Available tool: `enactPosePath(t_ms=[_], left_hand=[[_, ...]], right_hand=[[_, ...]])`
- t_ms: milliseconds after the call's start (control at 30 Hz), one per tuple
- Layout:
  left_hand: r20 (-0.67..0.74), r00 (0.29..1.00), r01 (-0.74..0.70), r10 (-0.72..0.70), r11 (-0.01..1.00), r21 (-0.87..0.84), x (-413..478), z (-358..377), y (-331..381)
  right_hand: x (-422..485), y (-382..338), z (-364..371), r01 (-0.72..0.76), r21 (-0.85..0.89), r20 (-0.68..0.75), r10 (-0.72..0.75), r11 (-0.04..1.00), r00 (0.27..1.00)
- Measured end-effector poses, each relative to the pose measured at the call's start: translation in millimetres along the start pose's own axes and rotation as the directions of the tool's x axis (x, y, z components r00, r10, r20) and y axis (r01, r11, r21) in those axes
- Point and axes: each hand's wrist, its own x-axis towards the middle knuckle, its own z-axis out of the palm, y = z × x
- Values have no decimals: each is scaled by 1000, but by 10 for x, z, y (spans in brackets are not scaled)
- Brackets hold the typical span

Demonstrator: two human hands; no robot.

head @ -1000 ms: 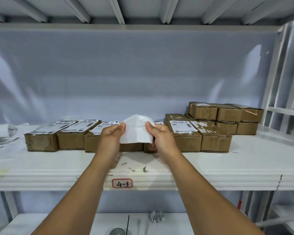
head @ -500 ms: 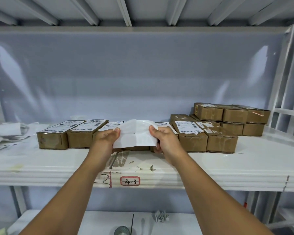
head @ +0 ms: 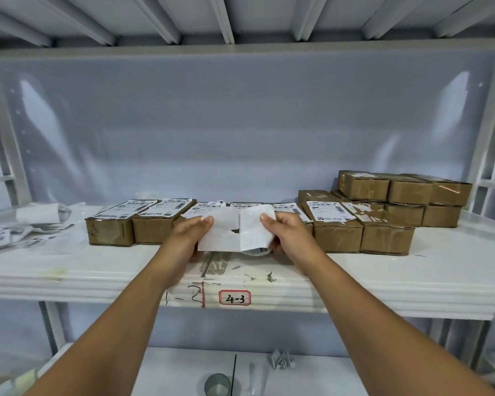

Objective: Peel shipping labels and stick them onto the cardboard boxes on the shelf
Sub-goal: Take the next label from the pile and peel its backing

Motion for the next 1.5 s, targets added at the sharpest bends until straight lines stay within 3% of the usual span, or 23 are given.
enactPosePath(t_ms=[167,267,333,400,500,633,700,767,833,933,1033,1100,1167,1200,1267,1400,1500], left_hand=[[140,990,-37,31,999,40,13,-26,9],[27,999,-30,28,995,95,-10,49,55],[-83,995,54,-55,998,-15,-14,107,77],[-75,984,149,-163,976,-160,-18,150,117],[-15,978,206,-208,976,-76,-30,190,172],[-113,987,127,-118,989,79,-33,278,217],[-154,986,79,-66,994,79,-11,287,214],[-187,982,-12,27,997,79,-24,317,257],[-231,958,-124,168,973,195,-55,376,334],[-282,886,-203,368,855,477,-99,479,434],[-303,745,-280,594,691,667,-119,522,479],[-190,601,-374,777,483,792,-95,511,439],[5,435,-452,901,213,866,-60,507,331],[89,360,-473,929,99,876,-42,508,266],[185,264,-481,947,-37,876,-14,522,169],[223,196,-462,955,-111,880,56,559,24],[175,235,-531,956,-25,847,128,593,-134]], right_hand=[[-18,-37,26,48,20,45,-49,999,998],[-22,-73,7,37,143,67,-47,989,997],[-15,-62,-20,34,203,104,-56,979,993],[-5,-45,-26,16,246,158,-57,969,986],[-32,-71,-10,-23,310,227,-51,950,973],[-54,-77,1,-72,375,264,-32,924,964],[-58,-83,-21,-136,463,306,-14,876,952],[-64,-92,-63,-209,561,396,-38,801,917],[-49,-74,-101,-267,622,479,-89,737,873],[-35,-67,-138,-310,705,521,-168,638,837],[-47,-100,-166,-327,754,541,-257,570,801],[-33,-81,-142,-282,701,491,-157,655,857],[-5,-61,-91,-258,611,407,-18,749,913],[12,-48,-65,-239,563,371,16,791,929],[18,-33,-44,-181,484,301,31,856,953],[-6,-43,-49,-60,407,230,-38,911,973],[-11,-46,-51,-40,417,159,-29,908,987]])
